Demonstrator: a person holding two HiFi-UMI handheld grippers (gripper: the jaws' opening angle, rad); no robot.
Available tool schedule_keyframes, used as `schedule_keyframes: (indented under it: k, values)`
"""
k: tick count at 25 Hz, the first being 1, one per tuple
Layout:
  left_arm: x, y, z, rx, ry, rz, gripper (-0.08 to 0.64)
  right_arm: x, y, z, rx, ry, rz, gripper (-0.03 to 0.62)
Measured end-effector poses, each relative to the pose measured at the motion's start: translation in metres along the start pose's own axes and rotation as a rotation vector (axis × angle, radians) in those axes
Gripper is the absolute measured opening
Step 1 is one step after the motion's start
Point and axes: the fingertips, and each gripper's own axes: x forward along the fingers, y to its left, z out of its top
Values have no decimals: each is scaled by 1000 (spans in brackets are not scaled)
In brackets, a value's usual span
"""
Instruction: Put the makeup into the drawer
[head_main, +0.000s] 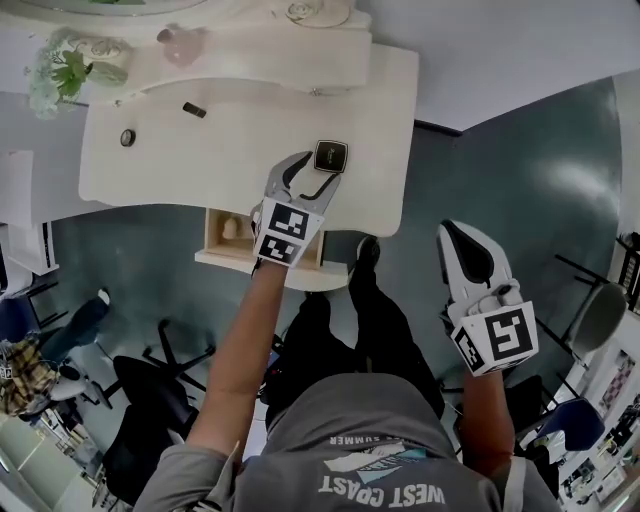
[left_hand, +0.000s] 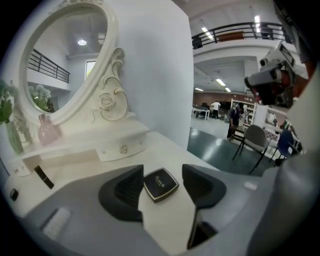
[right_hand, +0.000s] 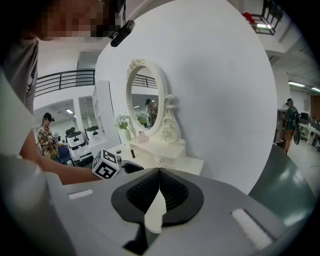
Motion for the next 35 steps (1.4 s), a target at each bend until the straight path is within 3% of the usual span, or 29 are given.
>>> schedule_keyframes:
  k: [5,8,13,18,21,25,29,35]
  values:
    - [32,8,-28,-79,47,79,356,9,-6,-23,15,34,3,5]
    - [47,9,-39,-86,76,116,407,12,-9,-30,20,45,1,6]
    - [61,8,-54,-77,129,131,404,13,-14,-38,27,54,-4,6]
    - [62,10,-57,-70,128,145,380,11,-17,-43,30,60,-13,5]
    - [61,9,-58,-53,127,130,321,10,-16,-44,31,62,-15,5]
    - [58,9,-58,-74,114,91,311,11,-12,-43,26,60,-9,5]
    - [45,12,-56,-75,95,68,308,12,-6,-43,22,63,-4,5]
    - [2,29,-52,-11,61,45,307,22,12,-37,11,64,17,5]
